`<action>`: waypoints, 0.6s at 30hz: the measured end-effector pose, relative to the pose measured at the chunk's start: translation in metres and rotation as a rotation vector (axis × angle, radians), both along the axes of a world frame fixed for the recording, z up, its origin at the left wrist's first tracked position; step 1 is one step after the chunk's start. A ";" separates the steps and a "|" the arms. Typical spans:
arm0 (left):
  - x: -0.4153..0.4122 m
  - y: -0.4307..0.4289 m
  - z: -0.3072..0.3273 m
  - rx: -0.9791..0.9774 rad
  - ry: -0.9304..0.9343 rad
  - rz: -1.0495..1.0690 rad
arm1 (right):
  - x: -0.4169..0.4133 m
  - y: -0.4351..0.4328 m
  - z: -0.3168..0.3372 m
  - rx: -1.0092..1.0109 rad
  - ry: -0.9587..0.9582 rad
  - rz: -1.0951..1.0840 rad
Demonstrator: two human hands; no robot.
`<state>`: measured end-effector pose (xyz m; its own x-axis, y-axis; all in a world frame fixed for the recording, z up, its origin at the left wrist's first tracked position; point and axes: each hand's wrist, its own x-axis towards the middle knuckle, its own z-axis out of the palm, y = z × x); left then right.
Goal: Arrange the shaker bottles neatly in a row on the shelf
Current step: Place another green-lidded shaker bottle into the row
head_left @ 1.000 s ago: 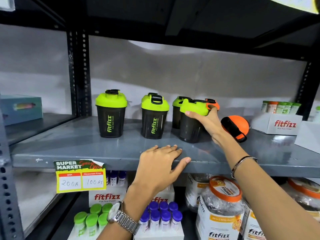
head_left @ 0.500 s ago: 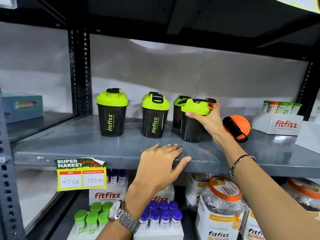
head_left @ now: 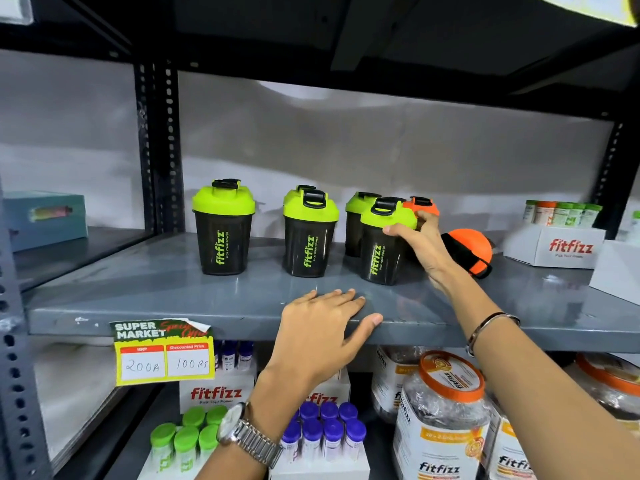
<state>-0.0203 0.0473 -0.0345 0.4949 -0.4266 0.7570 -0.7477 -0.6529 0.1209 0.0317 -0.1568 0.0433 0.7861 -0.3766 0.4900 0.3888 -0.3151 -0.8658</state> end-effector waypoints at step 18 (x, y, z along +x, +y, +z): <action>0.000 0.000 0.000 0.012 -0.012 0.001 | 0.009 -0.001 -0.004 -0.035 -0.021 -0.080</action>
